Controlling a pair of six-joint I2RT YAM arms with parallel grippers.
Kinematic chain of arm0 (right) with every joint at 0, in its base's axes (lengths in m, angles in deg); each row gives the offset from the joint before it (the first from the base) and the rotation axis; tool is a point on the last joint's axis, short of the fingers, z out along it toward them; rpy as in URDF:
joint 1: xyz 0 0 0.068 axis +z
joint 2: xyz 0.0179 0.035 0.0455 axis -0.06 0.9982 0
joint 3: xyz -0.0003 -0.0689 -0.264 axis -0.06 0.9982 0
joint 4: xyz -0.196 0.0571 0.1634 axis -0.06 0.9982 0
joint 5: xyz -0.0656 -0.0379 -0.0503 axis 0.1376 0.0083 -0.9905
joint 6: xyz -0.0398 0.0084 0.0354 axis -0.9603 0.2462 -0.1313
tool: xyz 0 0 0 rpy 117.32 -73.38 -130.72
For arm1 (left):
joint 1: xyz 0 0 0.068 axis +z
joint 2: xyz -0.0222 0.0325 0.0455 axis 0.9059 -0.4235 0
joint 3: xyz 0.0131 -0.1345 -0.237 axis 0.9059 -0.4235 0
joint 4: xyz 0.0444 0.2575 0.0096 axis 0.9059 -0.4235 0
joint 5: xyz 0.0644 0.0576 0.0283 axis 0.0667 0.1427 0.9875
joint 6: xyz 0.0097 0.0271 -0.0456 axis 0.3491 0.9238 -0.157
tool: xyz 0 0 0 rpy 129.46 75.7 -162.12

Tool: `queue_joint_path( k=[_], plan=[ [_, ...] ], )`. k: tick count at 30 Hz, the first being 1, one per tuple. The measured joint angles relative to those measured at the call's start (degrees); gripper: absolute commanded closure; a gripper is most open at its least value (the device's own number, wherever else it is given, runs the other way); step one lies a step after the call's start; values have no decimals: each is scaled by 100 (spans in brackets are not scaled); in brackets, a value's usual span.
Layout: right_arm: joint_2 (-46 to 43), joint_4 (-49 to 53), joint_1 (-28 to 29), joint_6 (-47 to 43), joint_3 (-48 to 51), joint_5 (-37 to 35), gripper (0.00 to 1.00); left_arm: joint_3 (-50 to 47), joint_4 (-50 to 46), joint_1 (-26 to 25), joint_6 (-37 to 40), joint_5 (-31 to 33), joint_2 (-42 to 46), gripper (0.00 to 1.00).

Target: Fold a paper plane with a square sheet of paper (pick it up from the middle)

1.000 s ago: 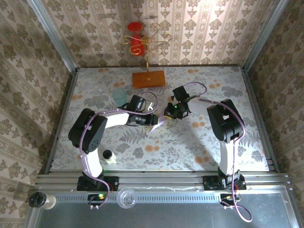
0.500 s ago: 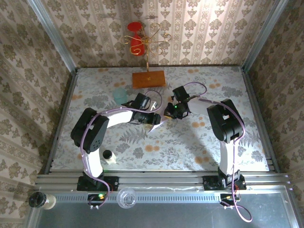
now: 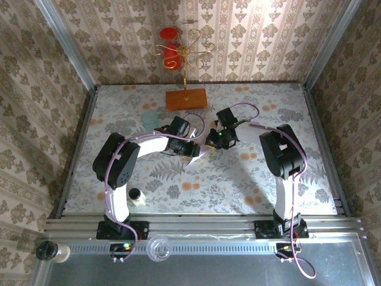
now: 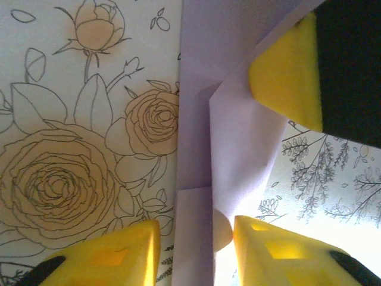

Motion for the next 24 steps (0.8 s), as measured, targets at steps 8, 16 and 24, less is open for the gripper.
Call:
queue_joint_path(
  k=[8, 16, 24],
  plan=[
    [-81, -304, -35, 24, 46, 179, 85, 4, -4, 26, 13, 52, -33, 72],
    [-131, -422, -35, 24, 168, 273, 85, 61, -68, 39, 15, 68, -76, 75],
    [-131, -409, -35, 22, 199, 249, 85, 107, -131, 52, 15, 66, -116, 76]
  ],
)
